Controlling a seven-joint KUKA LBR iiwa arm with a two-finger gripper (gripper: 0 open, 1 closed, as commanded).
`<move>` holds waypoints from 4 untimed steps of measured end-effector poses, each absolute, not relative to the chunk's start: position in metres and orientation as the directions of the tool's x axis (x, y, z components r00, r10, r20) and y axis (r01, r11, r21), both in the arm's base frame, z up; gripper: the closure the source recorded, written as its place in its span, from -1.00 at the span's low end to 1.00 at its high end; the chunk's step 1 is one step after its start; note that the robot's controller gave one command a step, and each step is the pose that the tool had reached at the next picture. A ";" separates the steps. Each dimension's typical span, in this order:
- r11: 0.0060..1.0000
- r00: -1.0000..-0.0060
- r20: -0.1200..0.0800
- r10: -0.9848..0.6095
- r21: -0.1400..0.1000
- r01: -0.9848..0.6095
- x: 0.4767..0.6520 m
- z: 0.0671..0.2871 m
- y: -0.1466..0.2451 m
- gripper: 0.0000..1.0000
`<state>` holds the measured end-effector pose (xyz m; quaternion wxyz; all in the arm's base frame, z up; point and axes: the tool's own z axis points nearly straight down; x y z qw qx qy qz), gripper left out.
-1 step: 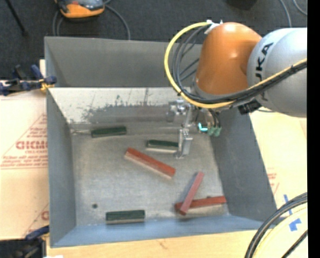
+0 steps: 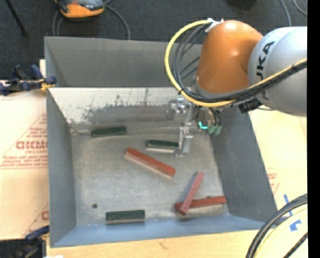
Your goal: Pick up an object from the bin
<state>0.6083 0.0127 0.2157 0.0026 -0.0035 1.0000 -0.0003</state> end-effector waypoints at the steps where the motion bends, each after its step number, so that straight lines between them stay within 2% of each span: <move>1: 1.000 -0.999 -0.013 -0.030 -0.001 -0.029 0.605 0.174 0.002 -1.00; 2: 0.997 -0.997 -0.008 -0.074 -0.002 -0.074 0.595 0.112 0.000 -1.00; 3: 0.888 -0.888 -0.009 0.459 0.006 0.459 0.645 0.077 -0.002 1.00; 4: 0.889 -0.889 -0.009 0.459 0.005 0.459 0.645 0.077 -0.002 1.00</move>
Offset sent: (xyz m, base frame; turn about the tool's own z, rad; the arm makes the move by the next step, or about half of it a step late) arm -0.0222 -0.0112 -0.1457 -0.0997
